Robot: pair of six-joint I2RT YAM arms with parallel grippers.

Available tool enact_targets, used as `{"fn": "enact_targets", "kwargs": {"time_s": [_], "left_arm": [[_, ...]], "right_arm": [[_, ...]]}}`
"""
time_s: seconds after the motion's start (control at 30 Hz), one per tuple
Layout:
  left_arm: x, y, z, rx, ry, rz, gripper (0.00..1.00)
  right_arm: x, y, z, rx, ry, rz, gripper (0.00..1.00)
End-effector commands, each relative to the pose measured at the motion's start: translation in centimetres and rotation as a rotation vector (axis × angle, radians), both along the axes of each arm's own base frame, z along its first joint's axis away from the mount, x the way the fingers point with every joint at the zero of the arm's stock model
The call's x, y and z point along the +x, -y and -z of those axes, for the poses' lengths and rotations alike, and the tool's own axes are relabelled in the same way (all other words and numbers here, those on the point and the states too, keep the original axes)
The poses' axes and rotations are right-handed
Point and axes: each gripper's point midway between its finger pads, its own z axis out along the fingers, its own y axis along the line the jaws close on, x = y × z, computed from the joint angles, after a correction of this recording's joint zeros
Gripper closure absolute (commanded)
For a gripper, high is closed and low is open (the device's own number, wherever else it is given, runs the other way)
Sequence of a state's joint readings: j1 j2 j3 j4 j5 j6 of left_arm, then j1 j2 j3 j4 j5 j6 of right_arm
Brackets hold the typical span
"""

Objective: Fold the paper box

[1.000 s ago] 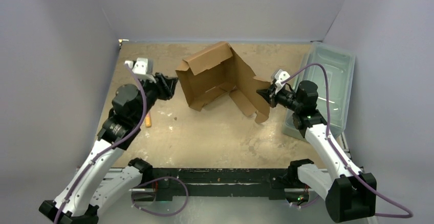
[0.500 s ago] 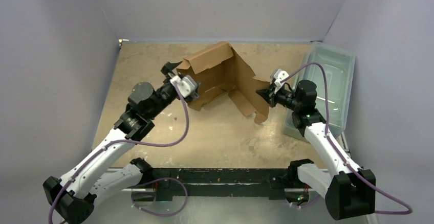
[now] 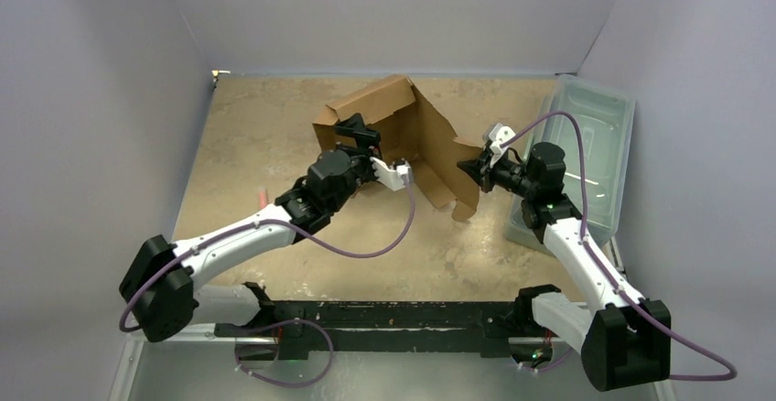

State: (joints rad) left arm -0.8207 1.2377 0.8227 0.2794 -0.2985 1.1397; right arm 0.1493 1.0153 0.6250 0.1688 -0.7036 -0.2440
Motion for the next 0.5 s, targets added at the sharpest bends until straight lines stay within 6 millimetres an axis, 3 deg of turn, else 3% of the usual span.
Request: {"fn": "enact_targets", "kwargs": {"time_s": [0.0, 0.2, 0.3, 0.47], "left_arm": [[2.0, -2.0, -3.6, 0.029, 0.161, -0.177, 0.14], [3.5, -3.0, -3.7, 0.023, 0.205, -0.317, 0.25], [3.7, -3.3, -4.8, -0.047, 0.213, -0.352, 0.44], [3.5, -3.2, -6.9, -0.193, 0.132, -0.361, 0.63]], "right_arm": [[0.4, -0.4, -2.6, 0.017, 0.063, -0.023, 1.00], [0.2, -0.3, -2.9, 0.019, 0.071, -0.024, 1.00], [0.1, -0.4, -3.0, 0.019, 0.075, -0.025, 1.00], [0.1, -0.3, -3.1, 0.019, 0.077, -0.025, 1.00]]}}
